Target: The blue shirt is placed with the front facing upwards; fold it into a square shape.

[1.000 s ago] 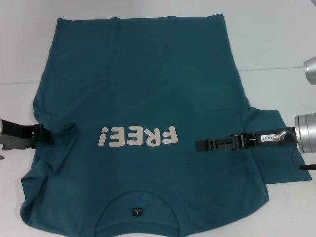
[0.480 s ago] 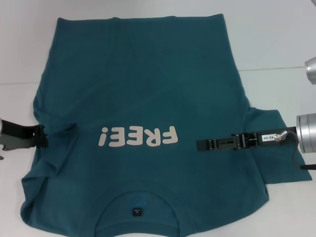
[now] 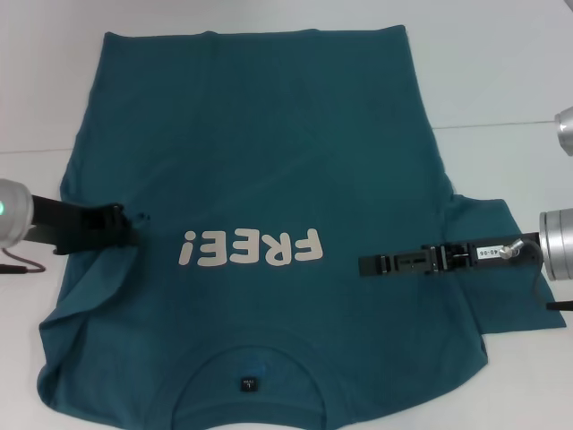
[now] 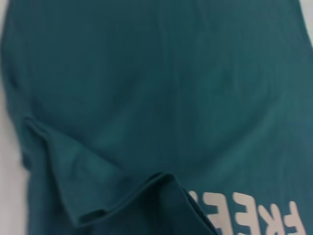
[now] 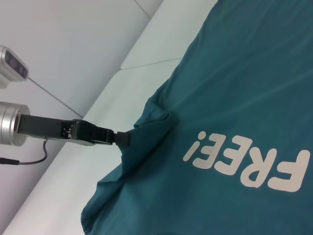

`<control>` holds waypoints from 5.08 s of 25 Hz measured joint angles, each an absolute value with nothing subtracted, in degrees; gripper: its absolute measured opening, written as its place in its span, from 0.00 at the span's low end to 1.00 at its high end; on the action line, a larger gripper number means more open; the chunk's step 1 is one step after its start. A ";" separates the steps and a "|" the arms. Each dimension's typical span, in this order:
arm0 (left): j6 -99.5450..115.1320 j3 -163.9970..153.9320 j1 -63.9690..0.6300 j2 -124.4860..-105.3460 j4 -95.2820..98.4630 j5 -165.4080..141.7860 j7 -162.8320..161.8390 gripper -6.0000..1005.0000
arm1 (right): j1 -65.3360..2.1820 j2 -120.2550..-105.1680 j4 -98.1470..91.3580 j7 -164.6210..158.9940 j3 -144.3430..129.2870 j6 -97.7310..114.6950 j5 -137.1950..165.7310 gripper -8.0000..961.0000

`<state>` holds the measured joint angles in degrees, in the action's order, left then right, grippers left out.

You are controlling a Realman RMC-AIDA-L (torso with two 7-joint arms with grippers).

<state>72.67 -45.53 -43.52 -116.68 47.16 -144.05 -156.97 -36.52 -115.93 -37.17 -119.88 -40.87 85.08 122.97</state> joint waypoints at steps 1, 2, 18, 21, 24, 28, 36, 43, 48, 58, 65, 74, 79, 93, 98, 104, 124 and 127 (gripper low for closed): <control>72.55 -45.55 -43.59 -116.97 47.06 -143.79 -156.87 0.01 | -36.50 -115.93 -37.15 -119.89 -40.87 85.08 122.96 0.95; 72.38 -45.55 -43.69 -117.23 46.93 -143.57 -156.77 0.01 | -36.50 -115.93 -37.12 -119.89 -40.87 85.08 122.96 0.95; 69.74 -45.30 -44.99 -118.55 42.89 -140.90 -154.74 0.01 | -36.82 -115.93 -37.08 -120.13 -40.87 84.94 123.05 0.95; 69.40 -45.26 -44.98 -118.62 42.74 -138.77 -154.25 0.01 | -36.89 -115.93 -36.83 -120.15 -40.92 84.57 123.05 0.95; 68.96 -45.20 -45.09 -118.58 41.98 -137.76 -153.85 0.01 | -36.91 -115.90 -36.47 -120.15 -41.03 84.43 123.05 0.95; 67.32 -45.24 -45.18 -118.21 40.01 -137.57 -153.76 0.06 | -36.91 -115.85 -36.44 -120.15 -40.94 84.36 123.10 0.95; 65.22 -45.08 -44.43 -116.85 37.96 -136.77 -153.78 0.19 | -36.86 -115.84 -36.44 -120.14 -40.93 84.34 123.12 0.95; 71.81 -42.02 -39.01 -116.10 46.21 -128.91 -150.42 0.45 | -36.92 -115.75 -36.46 -120.14 -40.89 84.37 123.13 0.95; 69.32 -37.93 -36.91 -115.14 42.72 -127.83 -151.59 0.63 | -36.86 -115.75 -36.46 -120.14 -40.87 84.38 123.11 0.95; 59.82 -38.43 -38.32 -115.66 35.35 -128.47 -151.57 0.82 | -36.52 -115.75 -36.32 -120.57 -40.87 84.38 123.08 0.95; 53.30 -40.14 -40.16 -115.87 31.48 -128.81 -151.42 0.87 | -36.37 -115.75 -36.29 -120.59 -40.87 84.36 122.94 0.94; 48.14 -41.99 -44.40 -117.12 27.94 -128.84 -150.18 0.87 | -36.37 -115.75 -36.29 -120.59 -40.87 83.99 122.90 0.94; 50.62 -41.64 -45.52 -118.01 28.63 -124.69 -146.75 0.87 | -36.37 -115.75 -36.27 -120.48 -40.87 83.55 123.06 0.94; 53.81 -43.12 -40.56 -115.41 31.20 -118.43 -145.99 0.87 | -36.40 -115.76 -35.82 -120.62 -41.05 83.04 123.13 0.94; 51.54 -43.50 -39.59 -115.54 31.24 -120.40 -146.77 0.87 | -36.45 -115.74 -35.67 -120.76 -40.88 82.98 123.14 0.94; 49.00 -43.63 -39.84 -116.07 30.82 -121.72 -146.36 0.87 | -36.59 -115.75 -35.18 -120.85 -40.88 82.82 123.14 0.94; 54.89 -45.08 -41.94 -117.48 32.04 -113.05 -138.74 0.87 | -36.57 -115.49 -34.89 -120.94 -41.14 82.68 123.06 0.94; 60.52 -45.17 -38.45 -116.69 35.04 -113.13 -137.44 0.87 | -36.62 -115.62 -34.89 -120.91 -40.93 82.43 122.79 0.94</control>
<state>60.52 -45.17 -38.45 -116.69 35.05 -113.13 -137.44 -36.62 -115.62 -34.89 -120.91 -40.93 82.43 122.79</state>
